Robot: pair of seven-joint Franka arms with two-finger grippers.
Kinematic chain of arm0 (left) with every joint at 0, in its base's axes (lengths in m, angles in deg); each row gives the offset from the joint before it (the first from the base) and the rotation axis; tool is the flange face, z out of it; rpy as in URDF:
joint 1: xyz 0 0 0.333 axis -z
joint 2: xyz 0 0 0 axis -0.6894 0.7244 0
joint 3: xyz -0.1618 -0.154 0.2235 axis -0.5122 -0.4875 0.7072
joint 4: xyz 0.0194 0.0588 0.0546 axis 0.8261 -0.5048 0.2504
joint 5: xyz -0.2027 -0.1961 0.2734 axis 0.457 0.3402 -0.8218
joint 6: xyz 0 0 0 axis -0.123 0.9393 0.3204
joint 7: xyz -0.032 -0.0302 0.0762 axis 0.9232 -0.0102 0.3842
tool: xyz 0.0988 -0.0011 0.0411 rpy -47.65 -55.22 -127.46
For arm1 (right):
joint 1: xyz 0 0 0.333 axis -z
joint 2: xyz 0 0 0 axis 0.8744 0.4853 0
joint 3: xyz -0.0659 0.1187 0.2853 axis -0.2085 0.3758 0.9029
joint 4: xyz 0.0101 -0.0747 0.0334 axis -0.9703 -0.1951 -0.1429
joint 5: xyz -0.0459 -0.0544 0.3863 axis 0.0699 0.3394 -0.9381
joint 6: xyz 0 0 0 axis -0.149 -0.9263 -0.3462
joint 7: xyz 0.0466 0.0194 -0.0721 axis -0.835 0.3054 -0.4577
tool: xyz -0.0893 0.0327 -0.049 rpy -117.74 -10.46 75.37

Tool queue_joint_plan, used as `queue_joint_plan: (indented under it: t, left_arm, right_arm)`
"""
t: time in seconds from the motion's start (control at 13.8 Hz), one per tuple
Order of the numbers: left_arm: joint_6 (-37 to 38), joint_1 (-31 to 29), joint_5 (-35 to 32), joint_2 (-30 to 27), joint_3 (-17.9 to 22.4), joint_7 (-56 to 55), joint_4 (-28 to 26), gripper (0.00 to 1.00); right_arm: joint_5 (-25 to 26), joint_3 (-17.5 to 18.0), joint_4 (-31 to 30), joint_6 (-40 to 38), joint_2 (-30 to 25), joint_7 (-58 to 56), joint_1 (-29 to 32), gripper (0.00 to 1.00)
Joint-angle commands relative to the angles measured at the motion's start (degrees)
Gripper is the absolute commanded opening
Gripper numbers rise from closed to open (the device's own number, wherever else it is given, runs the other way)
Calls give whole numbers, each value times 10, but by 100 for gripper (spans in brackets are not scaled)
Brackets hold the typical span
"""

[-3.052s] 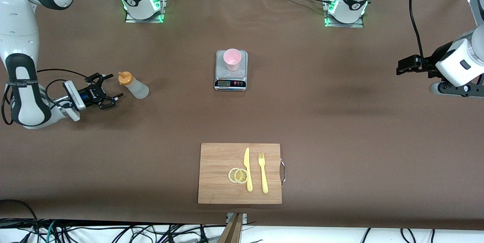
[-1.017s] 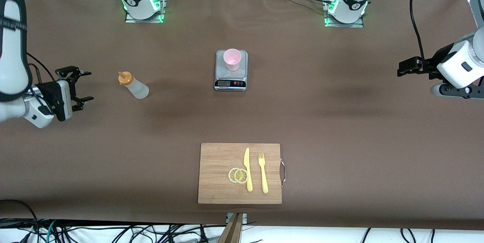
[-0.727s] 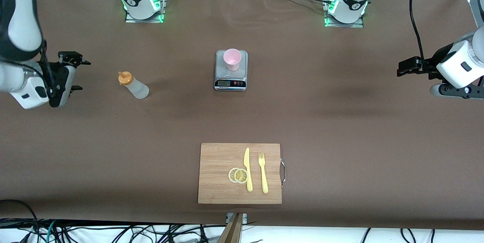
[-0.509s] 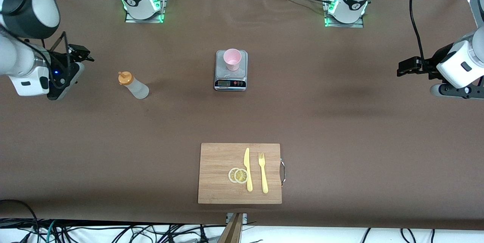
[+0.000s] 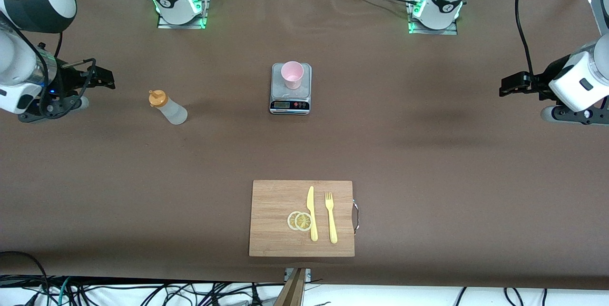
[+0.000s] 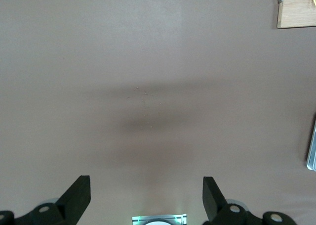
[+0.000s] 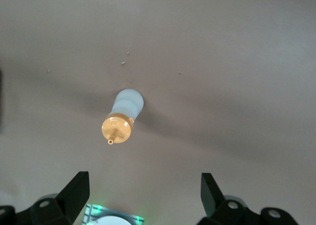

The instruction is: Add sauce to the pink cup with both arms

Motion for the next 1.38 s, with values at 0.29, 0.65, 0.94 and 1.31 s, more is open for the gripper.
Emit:
queue_joint_plan:
  t: [0.29, 0.65, 0.94, 1.31]
  left_arm:
    - [3, -3, -7, 8, -3, 0, 16, 100]
    - [3, -2, -8, 8, -3, -1, 16, 100]
    - [3, 0, -8, 8, -3, -1, 16, 100]
    - [3, 0, -8, 8, -3, -1, 16, 100]
  right_arm:
    - [5, -1, -15, 21, -72, 117, 32, 100]
    - [4, 0, -2, 15, -95, 120, 57, 100]
    - [0, 0, -5, 18, -103, 124, 57, 100]
    - [-6, 0, -4, 39, -96, 124, 56, 100]
